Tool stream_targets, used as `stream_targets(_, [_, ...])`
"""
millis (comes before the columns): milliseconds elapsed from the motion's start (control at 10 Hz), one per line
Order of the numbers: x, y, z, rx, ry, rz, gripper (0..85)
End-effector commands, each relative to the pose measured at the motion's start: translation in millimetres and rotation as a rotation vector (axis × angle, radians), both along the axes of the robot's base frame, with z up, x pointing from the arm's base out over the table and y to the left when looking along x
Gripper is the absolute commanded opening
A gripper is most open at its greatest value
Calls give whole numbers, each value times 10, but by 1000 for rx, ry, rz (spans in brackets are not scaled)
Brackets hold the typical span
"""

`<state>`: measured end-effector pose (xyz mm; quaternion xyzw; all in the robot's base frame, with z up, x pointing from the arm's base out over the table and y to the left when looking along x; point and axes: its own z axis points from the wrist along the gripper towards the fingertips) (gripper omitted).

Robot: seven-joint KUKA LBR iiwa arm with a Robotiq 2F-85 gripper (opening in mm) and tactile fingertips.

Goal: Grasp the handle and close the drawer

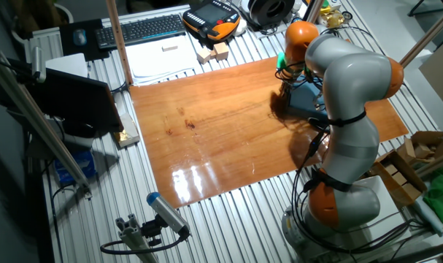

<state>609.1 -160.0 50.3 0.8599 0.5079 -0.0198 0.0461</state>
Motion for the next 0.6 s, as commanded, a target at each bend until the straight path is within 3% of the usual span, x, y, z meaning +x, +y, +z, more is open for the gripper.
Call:
stream_targets(0, [-1,-2,-1,0,0,0,550])
stream_targets(500, [-6,-7,-5,-6,-3,2,450])
